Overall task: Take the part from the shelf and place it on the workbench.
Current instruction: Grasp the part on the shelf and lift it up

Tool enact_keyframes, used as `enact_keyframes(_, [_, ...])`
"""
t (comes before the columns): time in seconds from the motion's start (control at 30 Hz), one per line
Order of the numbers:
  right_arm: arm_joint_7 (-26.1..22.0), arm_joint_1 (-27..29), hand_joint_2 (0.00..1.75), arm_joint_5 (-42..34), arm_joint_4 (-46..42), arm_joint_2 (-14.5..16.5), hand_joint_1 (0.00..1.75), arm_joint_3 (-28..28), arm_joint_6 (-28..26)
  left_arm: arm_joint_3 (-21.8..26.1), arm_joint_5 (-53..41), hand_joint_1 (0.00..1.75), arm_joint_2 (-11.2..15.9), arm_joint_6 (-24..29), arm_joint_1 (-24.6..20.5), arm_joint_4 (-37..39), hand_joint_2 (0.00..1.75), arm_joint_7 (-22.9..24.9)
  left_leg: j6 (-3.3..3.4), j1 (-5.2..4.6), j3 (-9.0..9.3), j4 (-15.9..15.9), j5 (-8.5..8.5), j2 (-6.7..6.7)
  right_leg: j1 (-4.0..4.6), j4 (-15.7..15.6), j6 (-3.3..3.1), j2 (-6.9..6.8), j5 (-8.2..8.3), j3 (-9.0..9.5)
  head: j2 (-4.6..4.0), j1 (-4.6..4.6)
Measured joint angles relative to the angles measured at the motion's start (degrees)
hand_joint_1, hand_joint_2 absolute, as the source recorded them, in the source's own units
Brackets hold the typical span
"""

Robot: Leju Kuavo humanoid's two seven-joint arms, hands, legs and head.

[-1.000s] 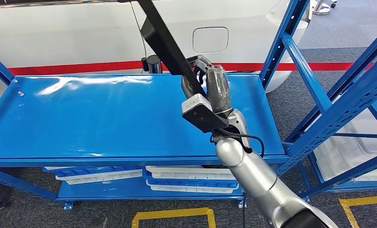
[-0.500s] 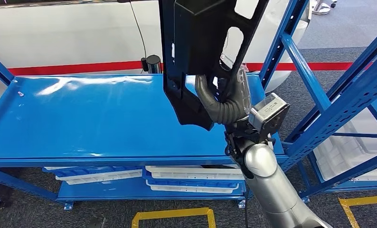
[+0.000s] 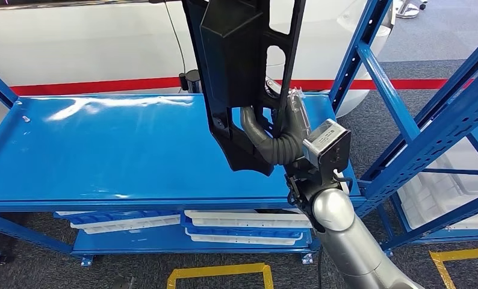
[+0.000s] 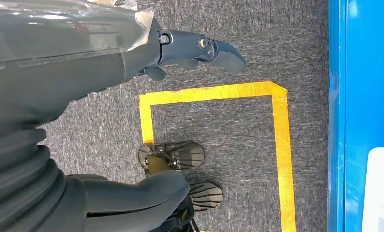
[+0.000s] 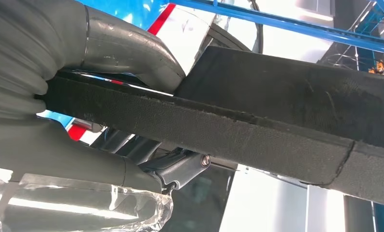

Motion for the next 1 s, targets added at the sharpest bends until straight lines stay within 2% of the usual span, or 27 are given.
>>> enact_keyframes(0.2, [0.1,0.0,1.75,-1.3,-0.1,-0.2,1.75,0.2,1.2,0.0,0.2,0.00,0.0,-0.2,0.0,0.0,1.75,0.0,0.73,-0.07,0.15,-0.1,0.19,0.06,-0.20,-0.1,0.43,0.03,0.16,0.02,0.00,-0.01])
enact_keyframes(0.27, [0.0,0.0,1.75,-1.6,-0.2,-0.4,1.75,0.2,1.6,0.0,0.2,0.00,0.0,-0.2,0.0,0.0,1.75,0.0,1.21,0.37,0.67,-0.8,1.02,0.34,-0.02,1.5,0.52,-0.02,-0.96,-0.77,0.00,0.04])
enact_keyframes(0.3, [-0.1,-0.1,1.75,-1.8,-0.3,-0.5,1.75,0.2,1.8,-0.1,0.2,0.00,-0.1,-0.2,0.0,0.0,1.75,0.0,1.40,0.65,0.88,-1.2,1.39,0.52,-0.02,4.0,0.42,-0.05,-2.37,-1.88,0.00,0.09])
enact_keyframes(0.37, [-0.3,0.0,1.75,-2.2,-0.3,-0.7,1.75,0.2,2.3,-0.1,0.3,0.00,-0.1,-0.3,0.0,0.0,1.75,0.1,1.51,0.79,0.81,-1.2,1.55,0.71,-0.46,11.9,0.25,-0.12,-5.87,-5.25,0.00,0.19])
enact_keyframes(0.4, [-0.3,0.2,1.75,-2.3,-0.3,-0.8,1.75,0.2,2.4,-0.1,0.3,0.00,-0.1,-0.4,0.0,0.0,1.75,0.1,1.47,0.85,0.77,-1.2,1.55,0.78,-0.76,15.5,0.47,-0.15,-7.04,-6.74,0.00,0.19])
enact_keyframes(0.43, [-0.4,0.3,1.75,-2.4,-0.3,-0.9,1.75,0.3,2.7,-0.1,0.4,0.00,-0.2,-0.4,0.0,0.0,1.75,0.1,1.38,0.93,0.74,-1.2,1.55,0.83,-1.07,17.1,0.97,-0.19,-7.32,-7.36,0.00,0.18])
enact_keyframes(0.47, [-0.4,0.4,1.75,-2.7,-0.3,-1.0,1.75,0.3,3.0,-0.1,0.5,0.00,-0.2,-0.4,0.0,0.0,1.75,0.1,1.22,1.06,0.73,-1.1,1.51,0.85,-1.39,16.4,1.71,-0.25,-6.65,-6.82,0.00,0.18])
enact_keyframes(0.5, [-0.5,0.4,1.75,-2.9,-0.3,-1.1,1.75,0.3,3.2,-0.1,0.6,0.00,-0.3,-0.4,0.0,0.0,1.75,0.1,0.94,1.25,0.72,-1.0,1.40,0.84,-1.73,13.2,2.62,-0.38,-5.22,-5.09,0.00,0.17])
enact_keyframes(0.53, [-0.5,0.4,1.75,-3.1,-0.4,-1.1,1.75,0.3,3.6,-0.1,0.7,0.00,-0.3,-0.4,0.0,0.0,1.75,0.1,0.54,1.41,0.65,-0.6,1.19,0.81,-2.08,8.7,3.47,-0.59,-3.75,-2.76,0.00,0.19])
enact_keyframes(0.57, [-0.6,0.4,1.75,-3.3,-0.4,-1.2,1.75,0.3,3.8,-0.1,0.7,0.00,-0.3,-0.4,0.0,0.0,1.75,0.1,0.07,1.49,0.41,-0.2,0.95,0.72,-2.17,5.1,3.92,-0.58,-2.60,-0.61,0.00,0.21])
enact_keyframes(0.6, [-0.7,0.4,1.75,-3.5,-0.5,-1.2,1.75,0.3,4.1,-0.1,0.7,0.00,-0.2,-0.4,0.0,0.0,1.75,0.1,-0.39,1.47,0.22,0.2,0.74,0.64,-2.21,2.7,3.99,-0.52,-1.89,0.75,0.00,0.23])
enact_keyframes(0.63, [-0.9,0.4,1.75,-3.6,-0.5,-1.2,1.75,0.4,4.3,-0.1,0.7,0.00,-0.2,-0.3,0.0,0.0,1.75,0.1,-0.79,1.39,-0.04,0.6,0.62,0.54,-2.17,1.8,3.65,-0.37,-1.85,1.27,0.00,0.24])
enact_keyframes(0.7, [-1.1,0.4,1.75,-4.0,-0.7,-1.3,1.75,0.4,4.7,-0.1,0.7,0.00,-0.2,-0.2,0.0,0.0,1.75,0.0,-1.40,1.38,-0.43,1.0,0.65,0.41,-2.15,2.0,2.72,-0.10,-1.87,0.81,0.00,0.20])
enact_keyframes(0.77, [-1.3,0.4,1.75,-4.3,-0.9,-1.2,1.75,0.4,5.0,-0.1,0.8,0.00,-0.2,-0.2,0.0,0.0,1.75,0.0,-1.91,1.59,-1.16,2.1,-0.58,0.45,-2.35,2.0,1.83,-0.13,-1.64,0.28,0.00,0.15])
enact_keyframes(0.8, [-1.3,0.4,1.75,-4.3,-1.0,-1.2,1.75,0.4,5.0,-0.1,0.8,0.00,-0.2,-0.2,0.1,0.0,1.75,0.0,-2.11,1.66,-1.94,3.9,-2.24,0.51,-2.41,2.0,1.34,-0.16,-1.37,-0.01,0.00,0.14])
enact_keyframes(0.87, [-1.3,0.6,1.75,-4.3,-1.3,-1.1,1.75,0.5,5.1,-0.1,0.8,0.00,-0.2,-0.3,0.1,0.0,1.75,0.0,-2.40,1.70,-4.68,10.7,-6.88,0.63,-2.10,2.0,0.45,-0.23,-0.83,-0.78,0.00,0.12])
enact_keyframes(0.9, [-1.3,0.7,1.75,-4.3,-1.4,-1.1,1.75,0.5,5.1,-0.1,0.8,0.00,-0.2,-0.3,0.1,0.0,1.75,0.0,-2.44,1.69,-6.01,14.2,-8.63,0.63,-1.86,2.0,0.12,-0.27,-0.53,-1.22,0.00,0.11])
enact_keyframes(0.93, [-1.3,1.0,1.75,-4.2,-1.5,-1.1,1.75,0.5,5.2,-0.1,0.8,0.00,-0.2,-0.4,0.1,0.1,1.75,0.0,-2.35,1.68,-6.69,16.5,-9.35,0.63,-1.60,2.0,-0.15,-0.30,-0.20,-1.67,0.00,0.11])
enact_keyframes(0.97, [-1.3,1.2,1.75,-4.2,-1.5,-1.1,1.75,0.5,5.4,-0.1,0.8,0.00,-0.2,-0.4,0.1,0.1,1.75,0.0,-2.11,1.65,-6.34,16.6,-8.88,0.63,-1.32,2.0,-0.29,-0.31,0.15,-2.09,0.00,0.11])
enact_keyframes(1.0, [-1.3,1.4,1.75,-4.1,-1.6,-1.1,1.75,0.5,5.6,-0.1,0.8,0.00,-0.2,-0.4,0.1,0.1,1.75,0.0,-1.71,1.55,-4.89,14.6,-7.47,0.62,-1.08,2.0,-0.36,-0.29,0.52,-2.48,0.00,0.11])
